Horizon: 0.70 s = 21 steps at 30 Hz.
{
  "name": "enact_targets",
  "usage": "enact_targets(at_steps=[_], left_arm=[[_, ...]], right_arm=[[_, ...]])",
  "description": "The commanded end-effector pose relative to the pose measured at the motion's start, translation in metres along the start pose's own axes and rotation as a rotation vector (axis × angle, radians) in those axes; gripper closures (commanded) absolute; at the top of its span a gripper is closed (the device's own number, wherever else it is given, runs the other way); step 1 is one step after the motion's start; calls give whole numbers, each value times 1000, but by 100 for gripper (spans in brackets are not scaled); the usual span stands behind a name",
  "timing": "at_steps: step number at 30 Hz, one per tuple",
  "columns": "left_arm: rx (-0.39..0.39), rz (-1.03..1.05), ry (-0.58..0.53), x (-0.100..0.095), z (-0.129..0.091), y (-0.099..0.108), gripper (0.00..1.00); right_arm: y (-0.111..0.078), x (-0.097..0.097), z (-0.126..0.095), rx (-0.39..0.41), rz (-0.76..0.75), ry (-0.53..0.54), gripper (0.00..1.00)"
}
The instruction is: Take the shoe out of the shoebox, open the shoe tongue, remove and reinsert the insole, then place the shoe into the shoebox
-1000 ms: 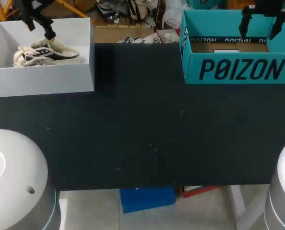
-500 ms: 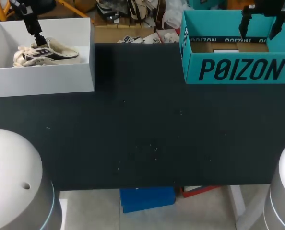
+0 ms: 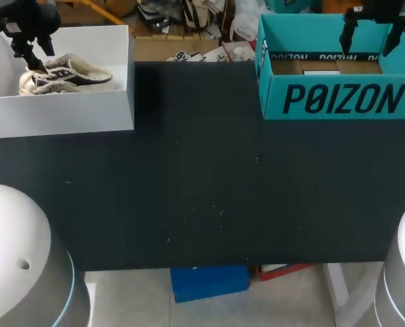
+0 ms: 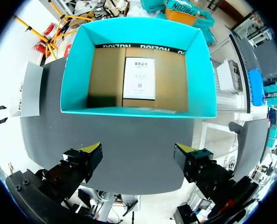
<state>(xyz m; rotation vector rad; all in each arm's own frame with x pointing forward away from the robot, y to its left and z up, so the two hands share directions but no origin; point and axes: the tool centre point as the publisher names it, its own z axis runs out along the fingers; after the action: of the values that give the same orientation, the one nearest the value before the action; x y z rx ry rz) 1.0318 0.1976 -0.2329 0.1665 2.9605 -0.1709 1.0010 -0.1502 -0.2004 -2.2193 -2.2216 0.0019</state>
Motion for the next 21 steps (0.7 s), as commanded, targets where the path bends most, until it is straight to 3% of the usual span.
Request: enact_targets(at_steps=[1, 12, 14, 16, 21], left_arm=[[11, 0, 36, -14, 17, 9, 39], [-51, -47, 52, -22, 62, 27, 43], [-67, -58, 52, -24, 73, 32, 50], [-74, -71, 54, -25, 81, 36, 46], [-91, -93, 54, -32, 103, 44, 51]], right_arm=[[0, 0, 0, 0, 1, 0, 0], [0, 0, 0, 0, 1, 0, 0], [0, 0, 0, 0, 1, 0, 0], [0, 0, 0, 0, 1, 0, 0], [0, 0, 0, 0, 1, 0, 0]])
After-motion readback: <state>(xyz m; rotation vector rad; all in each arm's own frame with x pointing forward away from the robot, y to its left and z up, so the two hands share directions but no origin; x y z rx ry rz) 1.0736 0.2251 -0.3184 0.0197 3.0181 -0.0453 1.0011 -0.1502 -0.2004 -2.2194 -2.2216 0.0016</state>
